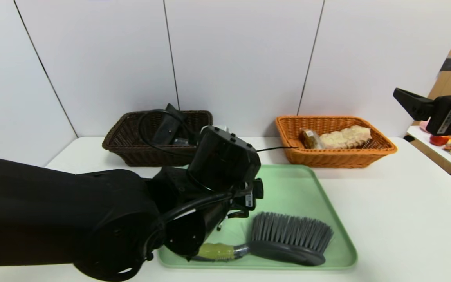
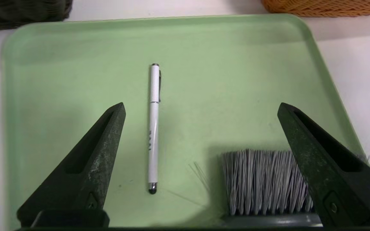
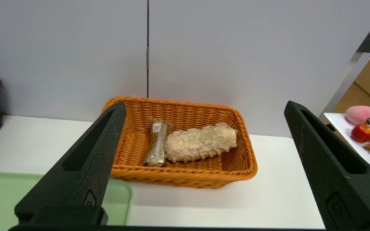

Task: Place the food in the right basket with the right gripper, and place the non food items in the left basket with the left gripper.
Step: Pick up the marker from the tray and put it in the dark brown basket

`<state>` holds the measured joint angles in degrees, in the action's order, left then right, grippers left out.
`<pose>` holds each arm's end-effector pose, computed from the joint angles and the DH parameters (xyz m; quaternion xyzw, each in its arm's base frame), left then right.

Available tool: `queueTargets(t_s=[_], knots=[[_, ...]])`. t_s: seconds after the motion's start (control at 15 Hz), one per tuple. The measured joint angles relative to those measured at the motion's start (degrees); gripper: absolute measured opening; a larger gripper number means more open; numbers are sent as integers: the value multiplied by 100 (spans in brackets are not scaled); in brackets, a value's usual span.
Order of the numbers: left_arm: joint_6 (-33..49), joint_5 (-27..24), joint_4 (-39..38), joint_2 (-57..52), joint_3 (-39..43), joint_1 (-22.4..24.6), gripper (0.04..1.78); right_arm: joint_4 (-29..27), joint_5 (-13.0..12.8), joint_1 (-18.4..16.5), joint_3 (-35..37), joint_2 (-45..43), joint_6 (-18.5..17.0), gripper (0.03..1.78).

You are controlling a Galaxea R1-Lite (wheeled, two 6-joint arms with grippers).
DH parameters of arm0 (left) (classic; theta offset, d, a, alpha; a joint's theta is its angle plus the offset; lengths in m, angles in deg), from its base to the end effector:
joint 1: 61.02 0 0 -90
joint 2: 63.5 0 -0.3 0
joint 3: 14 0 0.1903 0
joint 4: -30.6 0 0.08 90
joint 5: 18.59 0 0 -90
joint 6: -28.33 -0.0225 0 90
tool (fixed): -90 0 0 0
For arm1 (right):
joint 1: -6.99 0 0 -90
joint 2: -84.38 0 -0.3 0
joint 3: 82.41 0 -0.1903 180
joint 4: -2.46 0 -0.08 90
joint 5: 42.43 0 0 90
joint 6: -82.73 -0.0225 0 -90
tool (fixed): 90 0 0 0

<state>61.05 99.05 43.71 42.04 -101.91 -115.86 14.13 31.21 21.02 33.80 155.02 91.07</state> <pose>0.2087 -0.2782 0.1803 -0.0963 0.2551 -0.1614 0.9485 0.1866 0.0401 0.2689 -0.0616 -0.0390 -0.0232 0.9971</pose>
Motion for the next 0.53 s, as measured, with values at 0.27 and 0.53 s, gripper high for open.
queueTargets(t_s=[0.27, 0.53], knots=[[110, 46, -24, 471, -55, 9, 168, 0, 5, 7, 82, -24, 9, 170], [16, 137, -29, 831, 165, 176, 169, 7, 11, 10, 85, -61, 6, 170]])
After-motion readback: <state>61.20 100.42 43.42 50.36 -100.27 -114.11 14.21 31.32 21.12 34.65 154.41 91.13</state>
